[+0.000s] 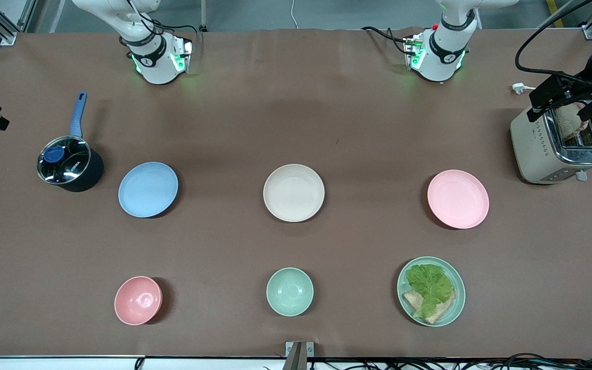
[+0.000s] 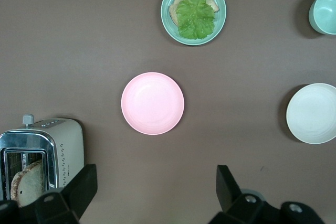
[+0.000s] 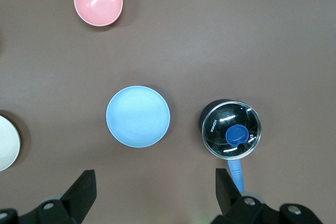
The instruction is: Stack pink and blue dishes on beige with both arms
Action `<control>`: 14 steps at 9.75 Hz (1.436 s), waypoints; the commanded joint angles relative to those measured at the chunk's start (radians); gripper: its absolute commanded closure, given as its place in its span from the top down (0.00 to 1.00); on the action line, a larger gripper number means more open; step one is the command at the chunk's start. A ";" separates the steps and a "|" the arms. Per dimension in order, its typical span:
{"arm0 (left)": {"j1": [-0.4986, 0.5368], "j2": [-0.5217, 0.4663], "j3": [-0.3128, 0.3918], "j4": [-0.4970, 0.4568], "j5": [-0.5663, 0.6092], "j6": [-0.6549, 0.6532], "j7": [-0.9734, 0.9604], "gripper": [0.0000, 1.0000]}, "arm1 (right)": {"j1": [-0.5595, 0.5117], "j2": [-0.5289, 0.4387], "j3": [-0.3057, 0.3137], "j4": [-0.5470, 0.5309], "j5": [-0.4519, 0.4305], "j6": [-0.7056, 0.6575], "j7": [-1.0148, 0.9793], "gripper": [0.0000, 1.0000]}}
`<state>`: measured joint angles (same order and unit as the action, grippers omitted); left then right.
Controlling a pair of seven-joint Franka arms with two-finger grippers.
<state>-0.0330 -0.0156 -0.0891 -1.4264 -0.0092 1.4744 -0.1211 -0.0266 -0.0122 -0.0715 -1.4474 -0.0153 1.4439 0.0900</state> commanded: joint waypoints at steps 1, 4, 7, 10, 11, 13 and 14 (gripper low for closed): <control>0.007 -0.001 -0.006 -0.035 0.011 -0.009 0.018 1.00 | 0.001 -0.002 -0.001 -0.004 0.005 0.004 0.002 1.00; 0.007 0.005 -0.003 -0.040 0.002 -0.012 0.021 1.00 | 0.001 0.000 -0.001 -0.025 0.015 0.004 0.002 1.00; 0.004 0.046 0.075 -0.065 -0.002 0.001 0.030 1.00 | -0.004 0.001 -0.008 -0.175 0.083 0.067 -0.065 1.00; 0.008 0.101 0.173 -0.230 -0.058 0.215 0.189 1.00 | -0.006 0.014 -0.022 -0.475 0.147 0.400 -0.165 1.00; 0.007 0.114 0.216 -0.314 -0.108 0.321 0.272 1.00 | -0.007 0.038 -0.034 -0.573 0.165 0.546 -0.237 1.00; 0.007 0.175 0.250 -0.437 -0.155 0.505 0.385 0.93 | -0.009 0.151 -0.040 -0.640 0.204 0.702 -0.353 1.00; 0.008 0.254 0.250 -0.437 -0.152 0.559 0.396 0.93 | -0.024 0.219 -0.042 -0.640 0.247 0.742 -0.440 1.00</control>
<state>-0.0189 0.1591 0.1601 -1.8243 -0.1480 1.9585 0.2462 -0.0326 0.1418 -0.1127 -2.0879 0.1740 2.1450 -0.2534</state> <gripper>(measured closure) 0.062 0.000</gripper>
